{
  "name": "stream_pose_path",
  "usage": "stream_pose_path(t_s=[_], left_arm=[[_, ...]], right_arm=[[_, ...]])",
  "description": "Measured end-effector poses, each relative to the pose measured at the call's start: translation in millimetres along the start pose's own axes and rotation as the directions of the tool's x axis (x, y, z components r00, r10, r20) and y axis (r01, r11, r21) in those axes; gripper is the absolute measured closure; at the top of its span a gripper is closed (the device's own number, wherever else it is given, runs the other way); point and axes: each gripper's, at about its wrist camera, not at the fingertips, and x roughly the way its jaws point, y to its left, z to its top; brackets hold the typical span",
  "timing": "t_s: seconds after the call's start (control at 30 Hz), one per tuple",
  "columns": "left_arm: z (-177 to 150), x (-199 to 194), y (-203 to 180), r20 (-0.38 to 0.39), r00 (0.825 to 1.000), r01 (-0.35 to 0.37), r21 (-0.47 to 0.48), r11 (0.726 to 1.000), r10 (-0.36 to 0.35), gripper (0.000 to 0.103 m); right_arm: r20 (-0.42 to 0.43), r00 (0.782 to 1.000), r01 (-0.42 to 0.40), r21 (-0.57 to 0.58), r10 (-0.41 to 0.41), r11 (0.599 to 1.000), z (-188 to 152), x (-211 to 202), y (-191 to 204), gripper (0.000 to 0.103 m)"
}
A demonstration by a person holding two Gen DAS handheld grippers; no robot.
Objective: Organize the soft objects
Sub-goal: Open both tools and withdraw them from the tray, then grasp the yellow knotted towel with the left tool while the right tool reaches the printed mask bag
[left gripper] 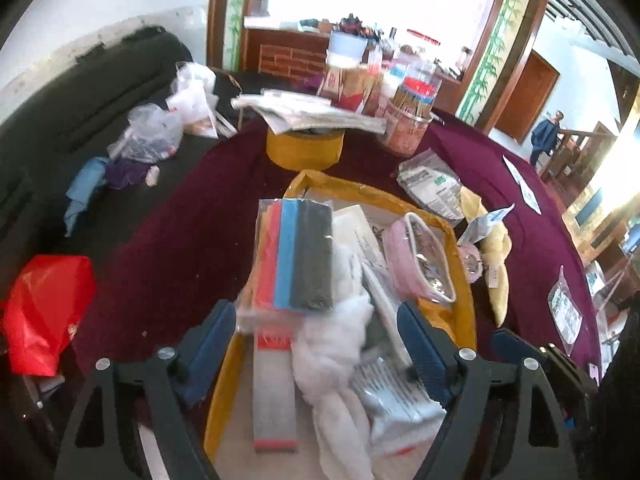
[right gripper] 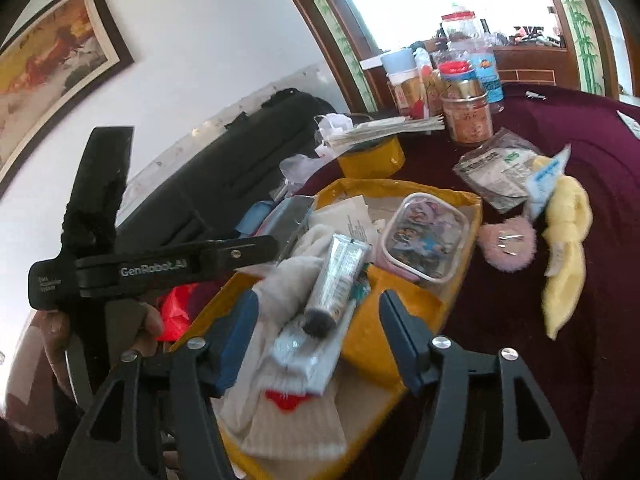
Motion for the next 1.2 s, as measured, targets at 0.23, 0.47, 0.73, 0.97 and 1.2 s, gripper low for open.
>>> stream_pose_path(t_s=[0.23,0.47,0.73,0.97,1.2], left_arm=[[-15.2,-33.6,-51.3,0.078,0.994,0.066,0.061,0.996,-0.071,0.015],[-16.1,-26.3,-115.7,0.026,0.987,0.151,0.146,0.978,-0.156,0.015],[-15.3,-5.9,-152.3,-0.062,0.978,0.207,0.164,0.965,-0.199,0.015],[-7.4,17.6,-163.1,-0.109,0.979,0.188,0.165,0.968,-0.171,0.015],[11.7,52.0,-192.3,-0.163,0.977,0.171,0.214,0.962,-0.138,0.015]], right_arm=[[0.053,0.998,0.023,0.078,-0.027,0.997,-11.7,-45.8,-31.2,0.035],[0.083,0.992,0.079,0.222,-0.099,0.972,-23.4,-81.9,-86.1,0.035],[0.085,0.981,0.136,0.335,-0.173,0.932,-27.2,-106.0,-140.2,0.035],[0.062,0.975,0.177,0.368,-0.214,0.913,-15.4,-104.2,-176.8,0.035],[0.066,0.966,0.199,0.42,-0.249,0.885,-12.9,-93.4,-208.1,0.035]])
